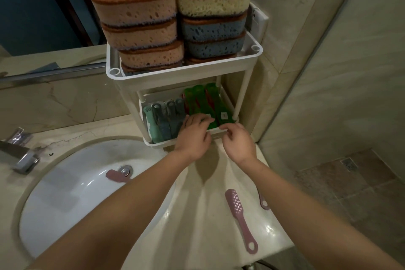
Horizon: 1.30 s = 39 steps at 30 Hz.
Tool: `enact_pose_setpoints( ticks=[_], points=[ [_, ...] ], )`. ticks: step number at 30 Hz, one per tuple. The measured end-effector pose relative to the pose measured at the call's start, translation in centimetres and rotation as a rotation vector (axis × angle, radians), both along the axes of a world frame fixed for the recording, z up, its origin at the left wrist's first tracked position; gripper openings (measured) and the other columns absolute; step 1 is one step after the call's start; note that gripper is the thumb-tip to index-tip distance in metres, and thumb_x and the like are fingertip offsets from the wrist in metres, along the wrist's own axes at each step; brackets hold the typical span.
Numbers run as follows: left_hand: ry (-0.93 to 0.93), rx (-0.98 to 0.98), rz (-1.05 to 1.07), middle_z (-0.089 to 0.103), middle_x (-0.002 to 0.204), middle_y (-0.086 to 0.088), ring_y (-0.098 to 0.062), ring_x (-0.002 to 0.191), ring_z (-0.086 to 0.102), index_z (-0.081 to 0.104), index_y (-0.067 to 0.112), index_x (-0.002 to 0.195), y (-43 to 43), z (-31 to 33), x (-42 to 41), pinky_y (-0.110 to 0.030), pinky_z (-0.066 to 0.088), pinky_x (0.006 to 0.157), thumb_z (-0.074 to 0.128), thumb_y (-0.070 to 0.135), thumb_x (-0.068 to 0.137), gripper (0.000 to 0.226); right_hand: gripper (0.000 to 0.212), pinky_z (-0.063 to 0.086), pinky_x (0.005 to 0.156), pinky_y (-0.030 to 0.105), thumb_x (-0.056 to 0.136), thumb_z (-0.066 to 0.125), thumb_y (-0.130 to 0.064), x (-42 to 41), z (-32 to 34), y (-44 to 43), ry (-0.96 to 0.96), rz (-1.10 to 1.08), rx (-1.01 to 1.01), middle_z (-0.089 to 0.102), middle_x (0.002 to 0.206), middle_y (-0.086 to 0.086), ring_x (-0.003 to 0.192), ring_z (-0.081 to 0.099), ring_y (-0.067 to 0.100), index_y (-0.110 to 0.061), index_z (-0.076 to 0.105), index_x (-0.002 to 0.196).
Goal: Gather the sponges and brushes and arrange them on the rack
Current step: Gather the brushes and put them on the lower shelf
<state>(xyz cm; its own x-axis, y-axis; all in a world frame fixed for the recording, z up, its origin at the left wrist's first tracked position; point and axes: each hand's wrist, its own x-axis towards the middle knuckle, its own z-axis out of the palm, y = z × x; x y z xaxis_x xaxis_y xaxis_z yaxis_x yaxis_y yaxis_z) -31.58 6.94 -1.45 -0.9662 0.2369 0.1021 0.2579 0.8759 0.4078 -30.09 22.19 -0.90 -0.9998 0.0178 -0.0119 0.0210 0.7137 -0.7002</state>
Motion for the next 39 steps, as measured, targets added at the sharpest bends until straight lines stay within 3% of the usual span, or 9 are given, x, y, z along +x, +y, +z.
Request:
enact_pose_setpoints(
  ticks=[3,12,18,21,25,30,31,35,39],
  points=[
    [-0.006,0.092,-0.033,0.044,0.142,0.004,-0.015,0.133,0.037,0.045,0.028,0.139,1.4,-0.1,3.3,-0.034,0.035,0.110,0.048,0.018,0.093,0.047,0.033,0.047,0.079,0.029,0.092,0.048,-0.012,2.6,-0.9,1.3,-0.013,-0.021,-0.003,0.061,0.121,0.002,0.100,0.059,0.017,-0.019,0.065,0.119],
    [-0.266,0.028,-0.020,0.059,0.120,0.004,-0.015,0.106,0.058,0.051,0.030,0.131,5.1,-2.9,10.5,-0.032,0.050,0.085,0.048,0.024,0.093,0.038,0.027,0.047,0.076,0.029,0.086,0.053,-0.018,9.8,-3.3,4.5,-0.260,-0.041,0.006,0.061,0.097,-0.008,0.090,0.059,0.013,-0.025,0.064,0.109],
    [-0.495,0.068,0.133,0.065,0.111,0.004,-0.020,0.103,0.061,0.054,0.027,0.121,5.2,-5.1,12.5,-0.029,0.044,0.075,0.044,0.023,0.091,0.031,0.025,0.049,0.078,0.030,0.080,0.064,-0.049,12.4,-5.4,4.7,-0.393,-0.025,0.056,0.062,0.072,-0.010,0.107,0.058,0.007,-0.034,0.052,0.095],
    [-0.554,0.111,0.144,0.068,0.103,0.007,-0.018,0.099,0.062,0.056,0.027,0.115,5.2,-5.5,13.0,-0.028,0.042,0.070,0.043,0.025,0.093,0.025,0.030,0.048,0.081,0.028,0.084,0.059,-0.050,12.9,-5.6,4.4,-0.441,-0.034,0.092,0.068,0.081,-0.010,0.100,0.063,0.009,-0.028,0.055,0.105],
    [-0.667,0.304,0.215,0.070,0.098,0.001,-0.023,0.097,0.065,0.058,0.027,0.111,5.6,-6.1,13.2,-0.035,0.052,0.082,0.040,0.025,0.093,0.026,0.022,0.038,0.058,0.016,0.087,0.062,-0.041,12.8,-4.9,4.0,-0.457,-0.082,0.010,0.072,0.089,-0.008,0.086,0.063,0.009,-0.025,0.060,0.101],
    [-0.770,0.699,0.298,0.054,0.136,-0.020,-0.037,0.126,0.050,0.045,0.019,0.141,7.2,-5.2,12.1,-0.049,0.040,0.107,0.033,0.011,0.097,0.047,0.013,0.058,0.072,0.039,0.082,0.064,-0.016,11.3,-4.7,4.5,-0.413,-0.210,-0.357,0.069,0.061,-0.002,0.063,0.069,0.016,-0.020,0.065,0.094],
    [-0.802,0.766,0.317,0.056,0.135,-0.017,-0.034,0.123,0.054,0.040,0.020,0.145,7.5,-4.8,11.8,-0.044,0.043,0.106,0.034,0.010,0.097,0.050,0.021,0.058,0.067,0.036,0.082,0.060,-0.005,11.0,-4.5,4.8,-0.406,-0.216,-0.422,0.069,0.062,0.000,0.061,0.068,0.015,-0.014,0.067,0.100],
    [-0.941,0.967,0.325,0.061,0.086,0.000,-0.014,0.067,0.056,0.036,0.026,0.145,8.0,-3.7,11.1,-0.027,0.045,0.063,0.044,0.002,0.091,0.060,0.035,0.050,0.051,0.018,0.084,0.046,0.017,10.1,-3.2,5.5,-0.446,-0.190,-0.645,0.067,0.077,0.007,0.055,0.063,0.007,-0.003,0.066,0.104],
    [-0.867,0.900,0.271,0.058,0.082,-0.005,-0.016,0.069,0.052,0.059,0.011,0.111,8.6,-4.0,11.1,-0.028,0.041,0.060,0.043,-0.009,0.084,0.037,0.037,0.050,0.060,0.019,0.083,0.046,0.014,9.3,-3.6,6.3,-0.406,-0.203,-0.641,0.069,0.082,0.001,0.067,0.063,0.009,-0.013,0.067,0.098]
  ],
)
